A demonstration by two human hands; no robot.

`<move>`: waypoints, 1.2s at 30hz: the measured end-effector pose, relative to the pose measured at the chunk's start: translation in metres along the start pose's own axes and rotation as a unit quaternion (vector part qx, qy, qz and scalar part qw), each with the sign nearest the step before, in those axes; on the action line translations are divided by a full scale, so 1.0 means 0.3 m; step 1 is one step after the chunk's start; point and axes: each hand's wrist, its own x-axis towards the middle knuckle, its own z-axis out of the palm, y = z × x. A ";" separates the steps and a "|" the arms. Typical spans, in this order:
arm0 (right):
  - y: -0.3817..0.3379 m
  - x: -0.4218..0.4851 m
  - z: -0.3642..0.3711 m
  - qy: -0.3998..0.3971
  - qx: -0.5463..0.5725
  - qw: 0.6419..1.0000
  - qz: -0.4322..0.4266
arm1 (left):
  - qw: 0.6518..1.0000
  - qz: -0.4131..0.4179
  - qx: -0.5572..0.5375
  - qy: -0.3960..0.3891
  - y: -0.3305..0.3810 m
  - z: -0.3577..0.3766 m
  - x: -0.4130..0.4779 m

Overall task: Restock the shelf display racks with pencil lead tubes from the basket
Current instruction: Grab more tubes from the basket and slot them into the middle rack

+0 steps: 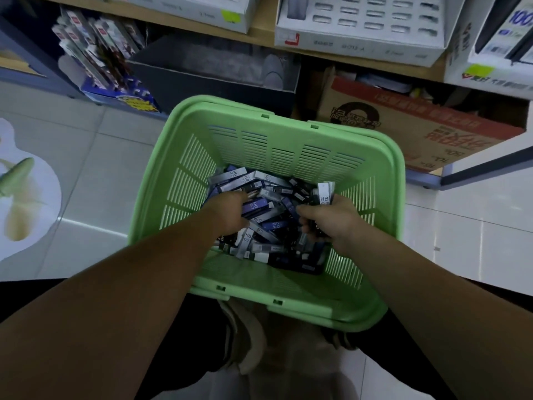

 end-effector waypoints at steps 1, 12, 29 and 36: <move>0.004 -0.009 0.006 -0.002 -0.004 1.000 -0.002 | 1.000 -0.001 -0.014 -0.003 -0.007 -0.005 -0.007; -0.035 -0.059 -0.021 0.044 -0.056 0.996 -0.045 | 0.999 -0.014 -0.041 -0.021 -0.090 -0.084 -0.086; -0.037 -0.047 -0.053 0.090 -0.010 0.995 -0.044 | 0.982 0.032 0.176 -0.067 -0.093 -0.036 -0.072; -0.021 -0.013 -0.063 0.079 -0.002 0.997 -0.013 | 0.988 0.004 0.038 -0.150 -0.108 -0.002 -0.047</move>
